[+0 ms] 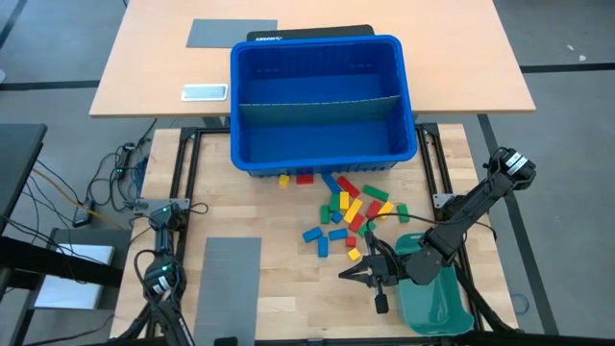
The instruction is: Sort Items/Unsort Items
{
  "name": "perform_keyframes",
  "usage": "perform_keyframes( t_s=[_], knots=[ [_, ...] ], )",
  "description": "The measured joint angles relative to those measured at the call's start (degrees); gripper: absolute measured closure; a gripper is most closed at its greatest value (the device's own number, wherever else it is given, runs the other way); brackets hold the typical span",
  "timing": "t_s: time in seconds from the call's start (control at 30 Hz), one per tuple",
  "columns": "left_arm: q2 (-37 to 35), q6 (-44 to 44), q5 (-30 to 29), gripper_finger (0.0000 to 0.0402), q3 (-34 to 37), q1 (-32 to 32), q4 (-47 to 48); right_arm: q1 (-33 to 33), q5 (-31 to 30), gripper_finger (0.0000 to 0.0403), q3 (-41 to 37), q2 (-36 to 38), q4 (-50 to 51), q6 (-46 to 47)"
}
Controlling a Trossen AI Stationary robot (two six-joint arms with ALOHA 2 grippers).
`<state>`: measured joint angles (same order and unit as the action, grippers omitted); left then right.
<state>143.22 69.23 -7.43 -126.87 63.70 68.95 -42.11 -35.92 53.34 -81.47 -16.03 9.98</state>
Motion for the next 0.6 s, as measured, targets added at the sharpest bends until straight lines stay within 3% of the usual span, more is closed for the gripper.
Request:
perform_keyframes(
  t_s=[0.23,0.6],
  knots=[
    [-0.02,0.02,-0.03,0.0121,2.42,0.04,-0.46,0.00,0.02,0.0401,0.00,0.00,0.02,-0.09],
    [0.00,0.09,0.25,0.0121,2.87,-0.93,2.88,0.00,0.00,0.0400,0.00,0.00,-0.20,-1.09]
  ],
)
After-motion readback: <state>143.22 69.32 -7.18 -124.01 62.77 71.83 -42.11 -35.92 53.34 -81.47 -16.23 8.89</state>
